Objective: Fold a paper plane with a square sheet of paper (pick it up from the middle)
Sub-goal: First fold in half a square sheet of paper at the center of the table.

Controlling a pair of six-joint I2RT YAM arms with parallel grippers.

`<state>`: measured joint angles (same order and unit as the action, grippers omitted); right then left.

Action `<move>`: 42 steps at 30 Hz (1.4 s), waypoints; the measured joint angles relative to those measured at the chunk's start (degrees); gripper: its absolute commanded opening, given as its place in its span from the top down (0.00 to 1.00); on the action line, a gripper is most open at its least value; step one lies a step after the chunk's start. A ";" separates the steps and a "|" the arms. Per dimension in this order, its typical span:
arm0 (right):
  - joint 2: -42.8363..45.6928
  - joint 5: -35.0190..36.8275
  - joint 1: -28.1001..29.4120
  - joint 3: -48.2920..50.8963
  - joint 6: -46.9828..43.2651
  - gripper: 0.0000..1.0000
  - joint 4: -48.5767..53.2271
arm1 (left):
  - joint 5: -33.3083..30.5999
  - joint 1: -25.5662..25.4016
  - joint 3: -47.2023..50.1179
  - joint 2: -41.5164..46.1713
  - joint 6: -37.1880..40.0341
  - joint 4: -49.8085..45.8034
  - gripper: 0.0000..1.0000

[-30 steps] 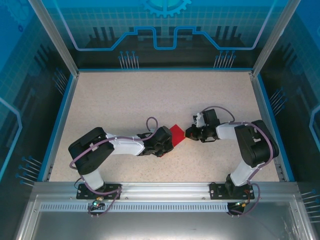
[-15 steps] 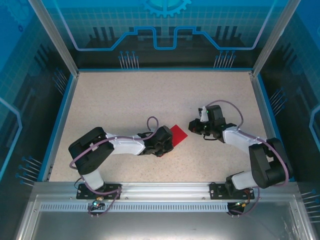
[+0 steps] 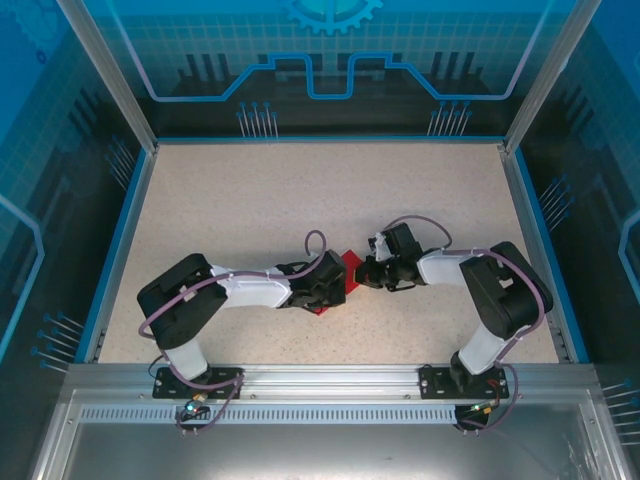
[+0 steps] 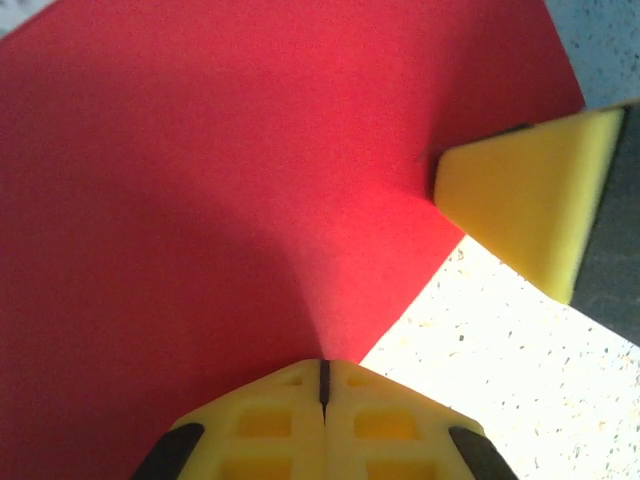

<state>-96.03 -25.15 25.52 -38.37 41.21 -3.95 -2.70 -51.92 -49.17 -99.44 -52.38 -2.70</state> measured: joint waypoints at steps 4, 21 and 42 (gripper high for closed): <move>0.63 0.50 0.00 1.16 1.77 1.00 -1.07 | 0.39 0.00 0.02 0.39 1.57 -0.13 1.00; 14.05 8.26 2.69 7.34 13.03 1.00 1.84 | -2.34 -4.17 6.78 0.81 -19.61 17.64 1.00; 4.68 5.20 3.78 6.91 13.25 1.00 -6.45 | -8.31 -5.11 12.33 1.05 -27.28 24.26 1.00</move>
<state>-91.35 -19.94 29.30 -31.46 54.46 -10.39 -11.00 -57.04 -36.84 -98.39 -79.66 21.56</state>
